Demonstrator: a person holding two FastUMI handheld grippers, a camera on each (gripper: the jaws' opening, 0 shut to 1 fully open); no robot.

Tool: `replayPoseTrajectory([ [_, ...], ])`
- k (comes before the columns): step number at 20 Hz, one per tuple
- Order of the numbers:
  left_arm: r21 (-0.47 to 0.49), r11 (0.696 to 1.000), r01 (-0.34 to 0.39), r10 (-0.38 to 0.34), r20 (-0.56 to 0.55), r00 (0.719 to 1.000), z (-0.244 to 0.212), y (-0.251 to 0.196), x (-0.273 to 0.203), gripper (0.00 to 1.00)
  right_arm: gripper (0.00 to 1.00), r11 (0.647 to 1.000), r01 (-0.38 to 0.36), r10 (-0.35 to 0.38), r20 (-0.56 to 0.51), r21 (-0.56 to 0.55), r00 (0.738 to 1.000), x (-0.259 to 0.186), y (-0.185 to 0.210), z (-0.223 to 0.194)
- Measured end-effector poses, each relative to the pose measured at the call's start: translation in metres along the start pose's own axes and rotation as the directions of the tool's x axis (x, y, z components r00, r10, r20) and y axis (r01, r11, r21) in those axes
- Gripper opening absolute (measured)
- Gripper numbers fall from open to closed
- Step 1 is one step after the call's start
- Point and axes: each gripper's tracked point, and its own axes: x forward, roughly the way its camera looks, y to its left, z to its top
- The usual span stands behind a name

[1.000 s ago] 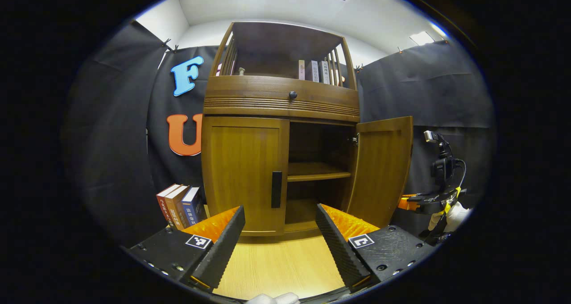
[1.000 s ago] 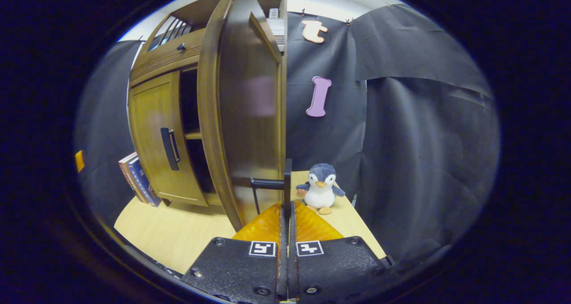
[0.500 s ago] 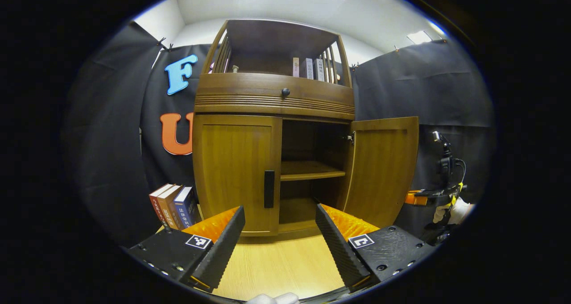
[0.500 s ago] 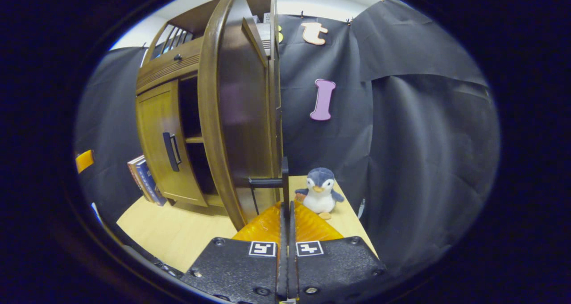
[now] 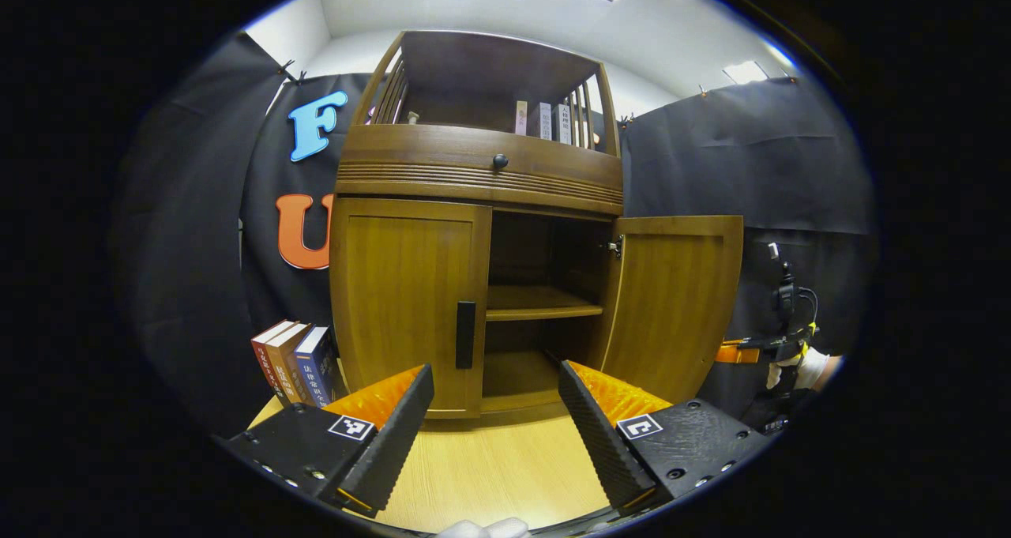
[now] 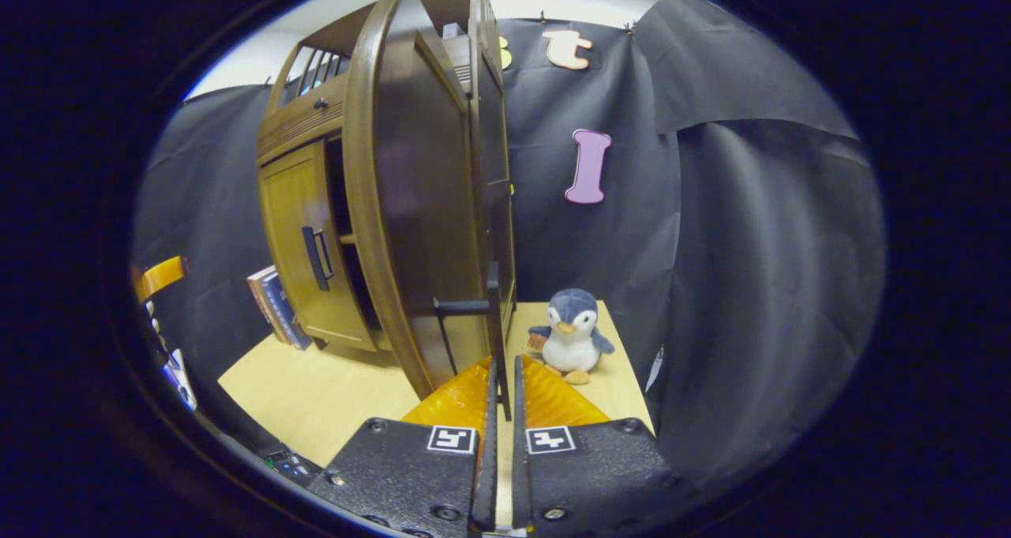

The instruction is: Open the right door of the double-door shoe cabinet with the right hand, and open the left door with the left hand.

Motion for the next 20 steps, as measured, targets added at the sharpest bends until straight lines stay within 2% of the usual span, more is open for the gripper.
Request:
replayPoseTrajectory([
  [1,0.003,1.0,-0.002,0.002,-0.001,1.0,-0.001,0.002,0.0,0.96,0.16,0.999,0.025,-0.025,-0.012,-0.019,1.0,-0.005,-0.008,-0.006],
  [4,0.022,1.0,-0.014,0.014,-0.005,1.0,-0.002,0.006,0.001,0.96,0.58,0.988,0.126,-0.129,-0.027,-0.09,0.991,-0.029,-0.022,-0.017],
  [6,0.024,1.0,-0.018,0.018,-0.008,1.0,-0.004,0.008,0.006,0.96,0.68,0.98,0.152,-0.152,0.01,-0.129,0.988,-0.048,-0.006,-0.008],
  [9,0.011,1.0,-0.004,0.005,-0.015,1.0,-0.004,0.005,0.012,0.96,1.0,0.974,0.187,-0.178,0.075,-0.131,0.981,-0.073,0.017,0.009],
  [10,0.012,1.0,-0.004,0.005,-0.016,1.0,-0.002,0.006,0.013,0.96,0.98,0.974,0.196,-0.185,0.102,-0.114,0.977,-0.08,0.027,0.018],
  [12,0.021,1.0,-0.01,0.01,-0.011,1.0,0.002,0.01,0.016,0.96,1.0,0.975,0.21,-0.197,0.145,-0.079,0.97,-0.09,0.046,0.036],
  [14,0.029,0.999,-0.02,0.02,-0.011,1.0,0.005,0.015,0.018,0.96,0.98,0.978,0.203,-0.191,0.171,-0.05,0.967,-0.094,0.065,0.048],
  [16,0.043,0.998,-0.037,0.038,-0.005,0.999,0.011,0.023,0.018,0.96,0.98,0.984,0.18,-0.174,0.187,-0.011,0.967,-0.09,0.085,0.057],
  [17,0.046,0.998,-0.05,0.05,-0.002,0.999,0.012,0.028,0.019,1.0,0.98,0.984,0.176,-0.173,0.197,0.003,0.965,-0.085,0.094,0.06],
  [19,0.046,0.995,-0.084,0.084,0.004,0.996,0.016,0.039,0.017,1.0,0.98,0.981,0.195,-0.196,0.208,0.023,0.958,-0.074,0.105,0.061],
  [20,0.043,0.994,-0.103,0.103,0.004,0.995,0.016,0.044,0.016,0.95,0.98,0.978,0.205,-0.208,0.204,0.035,0.957,-0.069,0.111,0.06],
])
